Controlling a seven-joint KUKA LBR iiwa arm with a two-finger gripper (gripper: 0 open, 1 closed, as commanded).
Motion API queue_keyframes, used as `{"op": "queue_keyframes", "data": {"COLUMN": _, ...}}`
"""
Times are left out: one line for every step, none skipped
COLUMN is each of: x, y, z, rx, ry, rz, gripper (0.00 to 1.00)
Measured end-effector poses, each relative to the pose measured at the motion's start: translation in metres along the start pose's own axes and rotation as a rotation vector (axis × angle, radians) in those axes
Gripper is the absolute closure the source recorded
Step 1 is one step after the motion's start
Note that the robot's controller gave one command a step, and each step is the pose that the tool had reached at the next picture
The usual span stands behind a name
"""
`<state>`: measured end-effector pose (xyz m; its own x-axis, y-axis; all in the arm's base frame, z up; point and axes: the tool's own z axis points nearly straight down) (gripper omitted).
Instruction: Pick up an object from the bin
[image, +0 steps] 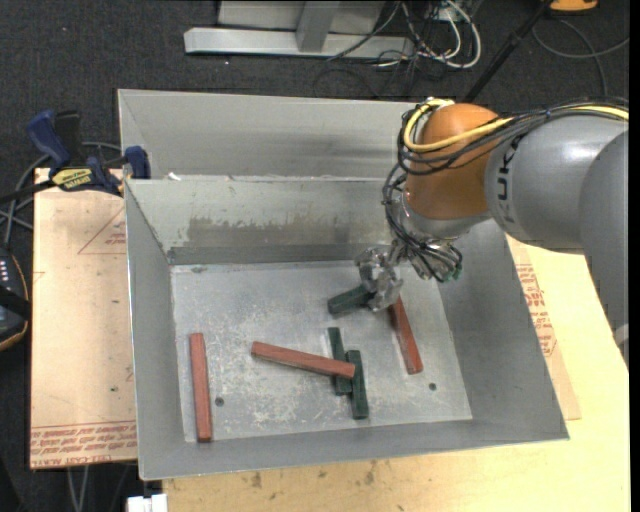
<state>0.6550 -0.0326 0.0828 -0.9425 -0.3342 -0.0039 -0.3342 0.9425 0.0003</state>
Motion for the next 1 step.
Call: {"op": "queue_keyframes", "data": {"x": 0.0066, "y": 0.0160, "z": -0.1850, "rx": 0.005, "ry": -0.009, "rz": -0.090, "gripper": 1.00}}
